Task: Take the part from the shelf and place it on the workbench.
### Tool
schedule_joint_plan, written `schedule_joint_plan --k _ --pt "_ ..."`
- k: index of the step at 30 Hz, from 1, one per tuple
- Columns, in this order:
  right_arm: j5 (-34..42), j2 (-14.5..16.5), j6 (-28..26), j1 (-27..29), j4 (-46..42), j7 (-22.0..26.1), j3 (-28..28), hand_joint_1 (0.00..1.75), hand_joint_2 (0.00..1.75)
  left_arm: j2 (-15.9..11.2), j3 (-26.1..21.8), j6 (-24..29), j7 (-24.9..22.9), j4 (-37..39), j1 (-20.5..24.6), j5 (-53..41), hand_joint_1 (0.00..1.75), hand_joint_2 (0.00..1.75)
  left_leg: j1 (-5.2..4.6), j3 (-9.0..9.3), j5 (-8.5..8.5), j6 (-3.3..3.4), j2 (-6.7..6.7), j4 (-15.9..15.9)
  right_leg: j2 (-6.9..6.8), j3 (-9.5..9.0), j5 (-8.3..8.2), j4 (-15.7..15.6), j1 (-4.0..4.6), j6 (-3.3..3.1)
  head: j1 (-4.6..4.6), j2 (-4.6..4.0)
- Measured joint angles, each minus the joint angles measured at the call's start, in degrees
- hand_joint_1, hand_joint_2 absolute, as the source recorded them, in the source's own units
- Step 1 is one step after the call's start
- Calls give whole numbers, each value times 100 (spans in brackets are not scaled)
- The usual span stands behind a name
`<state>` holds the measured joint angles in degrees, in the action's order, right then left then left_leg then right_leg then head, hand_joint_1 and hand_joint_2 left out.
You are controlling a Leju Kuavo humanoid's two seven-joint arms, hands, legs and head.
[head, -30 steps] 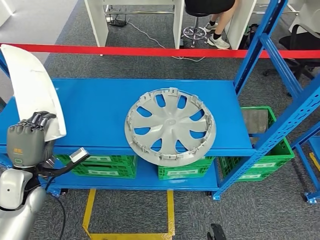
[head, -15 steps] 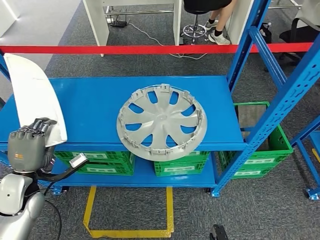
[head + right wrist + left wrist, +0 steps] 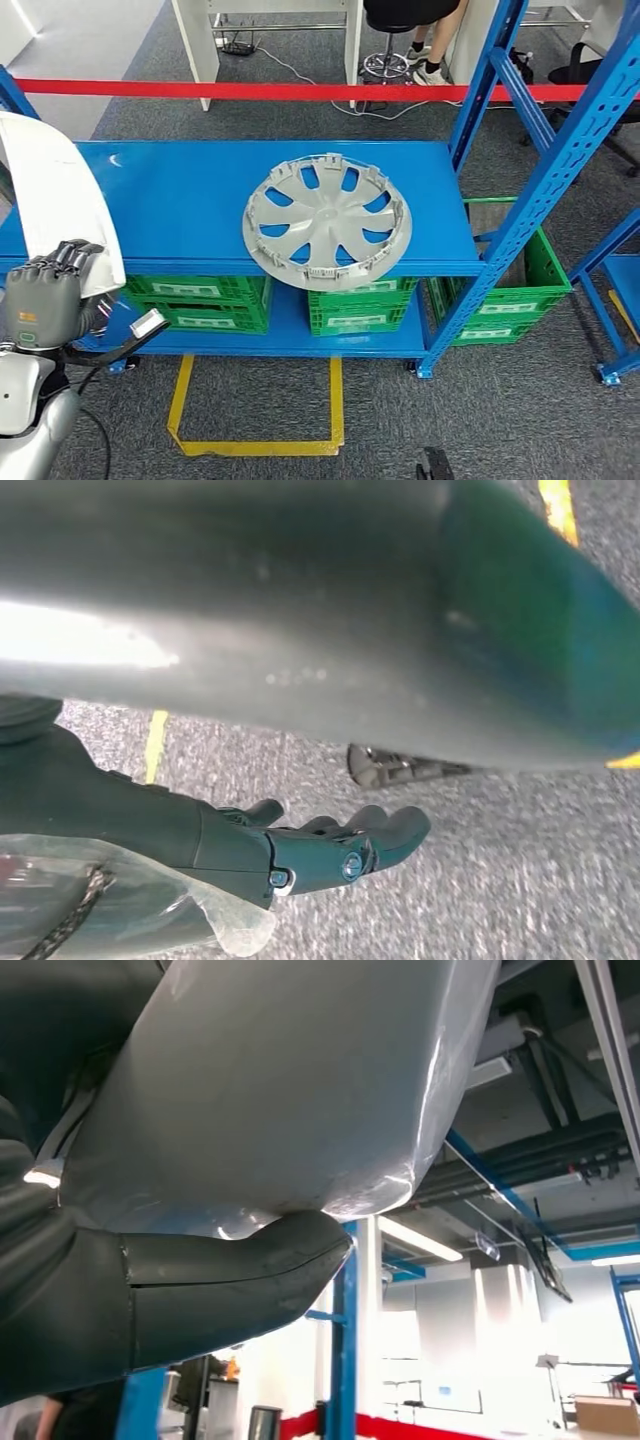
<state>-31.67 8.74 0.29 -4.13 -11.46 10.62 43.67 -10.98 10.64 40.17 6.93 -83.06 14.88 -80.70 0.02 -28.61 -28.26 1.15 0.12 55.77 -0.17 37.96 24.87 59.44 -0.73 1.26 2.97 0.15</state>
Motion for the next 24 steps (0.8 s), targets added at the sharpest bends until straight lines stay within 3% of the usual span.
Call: schedule_joint_plan --k 3,4,5,6,8,10,12,14,15,17,18,19,20,21,22,24 --pt "-3 0 -41 -2 1 12 15 0 0 -5 1 0 -3 1 -17 -3 175 175 3 -250 215 70 15 -16 9 259 805 928 3 46 30 0" --pt "-5 0 -57 -2 1 22 21 0 0 -11 1 0 -8 1 -37 0 175 175 -3 -341 279 72 16 -7 9 303 945 1265 3 57 33 0" --pt "-7 0 -70 -2 1 33 26 0 0 -19 1 0 -14 1 -56 8 175 175 -9 -432 341 68 16 4 9 280 944 1458 4 63 33 0" --pt "-8 0 -79 -3 1 42 29 0 0 -30 1 0 -20 1 -76 18 175 175 -13 -520 398 59 15 21 9 167 828 1458 6 60 34 0" --pt "-9 0 -96 -11 -1 60 35 0 0 -58 -1 0 -30 0 -111 43 175 175 -16 -677 493 30 13 71 12 -347 558 867 7 30 36 0" --pt "-8 0 -116 -33 -3 72 44 0 0 -98 -6 2 -34 -1 -137 71 175 175 -29 -782 576 -21 10 122 21 -929 590 46 19 -2 44 0" --pt "-7 3 -140 -46 -4 77 63 0 0 -135 -10 4 -35 -2 -153 94 175 175 -31 -824 668 -82 10 133 29 -1106 689 -302 42 -32 54 0" --pt "-4 18 -154 -48 2 78 79 0 0 -166 -11 4 -35 -2 -172 101 175 175 -17 -867 679 -149 2 150 10 -1015 610 -324 34 -121 52 0" --pt "-4 25 -156 -54 5 77 83 0 0 -184 -12 4 -35 -2 -182 101 175 175 -8 -913 539 -184 -4 244 -4 -976 546 -329 25 -179 41 0" --pt "-3 35 -157 -64 7 77 85 0 0 -215 -14 4 -36 -2 -198 102 175 175 19 -1062 -9 -253 -11 771 -26 -866 405 -331 14 -257 19 0" --pt "-3 38 -155 -63 7 77 85 0 0 -225 -15 5 -37 -2 -207 105 175 175 34 -1141 -288 -284 -11 1162 -31 -786 341 -322 15 -268 13 0" --pt "-1 39 -155 -61 7 78 86 0 0 -229 -15 5 -37 -2 -221 111 175 175 49 -1192 -463 -310 -11 1521 -36 -704 285 -307 16 -267 11 0" --pt "-1 39 -158 -59 7 82 86 0 0 -234 -16 6 -37 -2 -238 121 175 175 65 -1182 -510 -331 -11 1745 -40 -620 236 -286 16 -262 11 0" --pt "-4 40 -164 -59 7 93 87 0 0 -241 -16 6 -37 -5 -256 133 175 175 82 -1083 -444 -347 -10 1772 -43 -532 192 -257 13 -251 12 0" --pt "-9 42 -171 -61 7 107 87 0 0 -250 -21 6 -36 -20 -276 149 175 175 100 -883 -306 -357 -9 1581 -44 -445 153 -222 10 -235 12 0" --pt "-24 50 -200 -72 7 134 87 0 0 -280 -45 7 2 -95 -330 196 175 175 123 -306 -132 -363 -9 805 -36 -302 89 -142 13 -184 17 0"
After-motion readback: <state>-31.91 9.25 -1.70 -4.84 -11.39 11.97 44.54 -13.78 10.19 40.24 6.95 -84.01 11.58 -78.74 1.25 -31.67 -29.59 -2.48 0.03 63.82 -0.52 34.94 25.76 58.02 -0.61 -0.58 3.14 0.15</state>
